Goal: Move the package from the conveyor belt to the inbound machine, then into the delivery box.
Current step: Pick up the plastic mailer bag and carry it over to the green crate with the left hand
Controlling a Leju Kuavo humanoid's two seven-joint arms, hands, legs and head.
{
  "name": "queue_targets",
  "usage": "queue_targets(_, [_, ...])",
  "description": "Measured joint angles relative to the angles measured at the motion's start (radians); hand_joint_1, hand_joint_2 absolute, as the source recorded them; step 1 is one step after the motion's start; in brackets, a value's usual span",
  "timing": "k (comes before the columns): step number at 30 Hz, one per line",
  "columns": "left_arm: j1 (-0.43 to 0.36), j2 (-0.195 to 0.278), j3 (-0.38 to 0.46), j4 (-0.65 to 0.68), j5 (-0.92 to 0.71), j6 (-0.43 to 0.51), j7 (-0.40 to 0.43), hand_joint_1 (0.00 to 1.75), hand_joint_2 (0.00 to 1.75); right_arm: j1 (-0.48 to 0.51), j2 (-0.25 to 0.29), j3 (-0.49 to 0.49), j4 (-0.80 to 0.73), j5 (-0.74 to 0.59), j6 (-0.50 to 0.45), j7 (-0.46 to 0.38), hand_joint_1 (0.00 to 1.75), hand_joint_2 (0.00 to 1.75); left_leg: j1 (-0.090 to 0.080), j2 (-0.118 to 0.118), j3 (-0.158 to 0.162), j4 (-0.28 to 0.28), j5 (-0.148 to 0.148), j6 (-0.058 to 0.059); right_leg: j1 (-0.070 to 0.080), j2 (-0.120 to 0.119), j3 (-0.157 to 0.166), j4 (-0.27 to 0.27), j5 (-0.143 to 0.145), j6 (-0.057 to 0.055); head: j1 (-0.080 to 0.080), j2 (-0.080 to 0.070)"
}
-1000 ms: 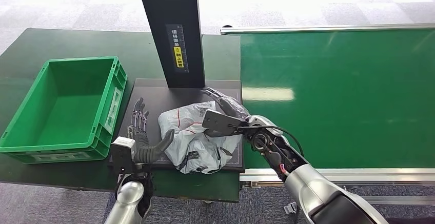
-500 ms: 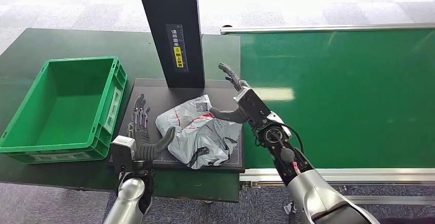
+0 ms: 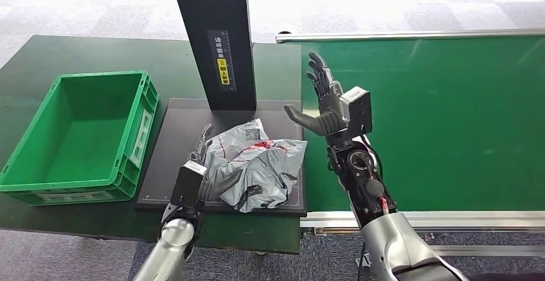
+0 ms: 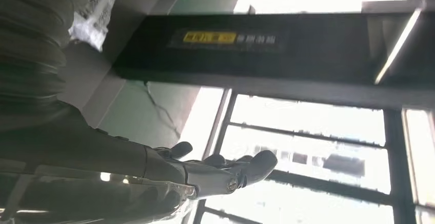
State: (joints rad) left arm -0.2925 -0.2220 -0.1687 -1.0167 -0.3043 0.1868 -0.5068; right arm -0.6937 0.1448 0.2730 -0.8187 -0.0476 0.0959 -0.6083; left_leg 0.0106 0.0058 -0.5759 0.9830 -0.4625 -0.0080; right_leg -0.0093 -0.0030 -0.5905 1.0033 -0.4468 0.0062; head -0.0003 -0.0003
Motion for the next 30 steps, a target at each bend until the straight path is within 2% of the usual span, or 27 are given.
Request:
queue_targets(2, [-0.007, 0.0, -0.006, 0.026, -0.035, -0.015, 0.033, 0.0, 1.75, 0.003, 0.011, -0.029, -0.002, -0.019, -0.071, 0.023, 0.0, 1.75, 0.0, 0.0, 0.0, 0.0, 0.0, 0.0, 0.0, 0.0, 0.0, 0.0, 0.0, 0.0, 0.0, 0.0])
queue_targets(4, [-0.017, 0.0, -0.013, 0.05, -0.077, -0.032, 0.073, 0.0, 1.75, 0.004, 0.019, -0.059, -0.003, -0.054, -0.1, 0.047, 0.0, 1.75, 0.0, 0.0, 0.0, 0.0, 0.0, 0.0, 0.0, 0.0, 0.0, 0.0, 0.0, 0.0, 0.0, 0.0])
queue_targets(8, [-0.049, 0.0, -0.031, 0.107, -0.171, -0.034, 0.14, 0.0, 1.75, 0.007, 0.024, -0.09, 0.001, -0.073, -0.09, 0.08, 0.0, 1.75, 0.0, -0.001, 0.0, 0.0, 0.0, 0.0, 0.0, 0.0, 0.0, 0.0, 0.0, 0.0, 0.0, 0.0])
queue_targets(13, [-0.094, 0.0, -0.06, 0.179, -0.28, -0.017, 0.209, 0.0, 1.75, 0.008, 0.018, -0.083, 0.01, 0.006, -0.088, 0.075, 0.0, 1.75, 0.0, -0.001, 0.001, 0.0, 0.0, 0.0, 0.0, -0.001, 0.002, 0.0, 0.0, 0.0, 0.0, 0.0])
queue_targets(30, [-0.135, 0.0, -0.08, 0.247, -0.303, -0.015, 0.217, 0.0, 1.75, 0.01, 0.016, -0.078, 0.02, 0.024, -0.1, 0.069, 0.0, 1.75, 0.0, -0.001, 0.005, 0.0, 0.0, 0.0, 0.0, -0.001, 0.007, 0.0, 0.0, 0.0, 0.0, 0.0])
